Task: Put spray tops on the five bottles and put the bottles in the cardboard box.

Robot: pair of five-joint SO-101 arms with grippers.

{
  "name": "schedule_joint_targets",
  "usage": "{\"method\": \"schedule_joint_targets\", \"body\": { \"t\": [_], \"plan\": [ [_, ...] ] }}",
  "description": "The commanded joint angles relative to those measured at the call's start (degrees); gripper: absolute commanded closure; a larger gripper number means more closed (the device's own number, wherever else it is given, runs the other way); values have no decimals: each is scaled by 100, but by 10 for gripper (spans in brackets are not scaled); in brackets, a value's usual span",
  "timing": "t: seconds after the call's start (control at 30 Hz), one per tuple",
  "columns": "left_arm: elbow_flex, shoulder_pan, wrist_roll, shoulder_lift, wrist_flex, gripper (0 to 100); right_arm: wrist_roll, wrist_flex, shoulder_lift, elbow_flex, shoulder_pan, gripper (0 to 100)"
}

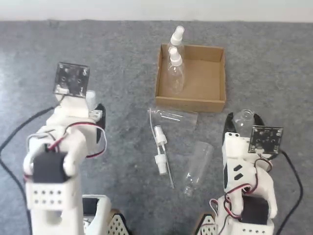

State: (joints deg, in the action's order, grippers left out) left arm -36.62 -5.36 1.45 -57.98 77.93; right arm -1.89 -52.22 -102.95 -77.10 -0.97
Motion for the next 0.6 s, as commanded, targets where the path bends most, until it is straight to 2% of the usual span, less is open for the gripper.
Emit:
{"method": "schedule_joint_targets", "body": {
  "t": [0.0,0.2,0.57],
  "plan": [
    [48,299,-422,-519,-448,987,-62,-75,-66,79,268,946],
    [48,774,-791,-949,-853,987,-35,-75,-66,97,470,946],
    [48,1644,-1178,-1196,-1846,987,-53,-48,-66,97,1376,943]
  ]
}}
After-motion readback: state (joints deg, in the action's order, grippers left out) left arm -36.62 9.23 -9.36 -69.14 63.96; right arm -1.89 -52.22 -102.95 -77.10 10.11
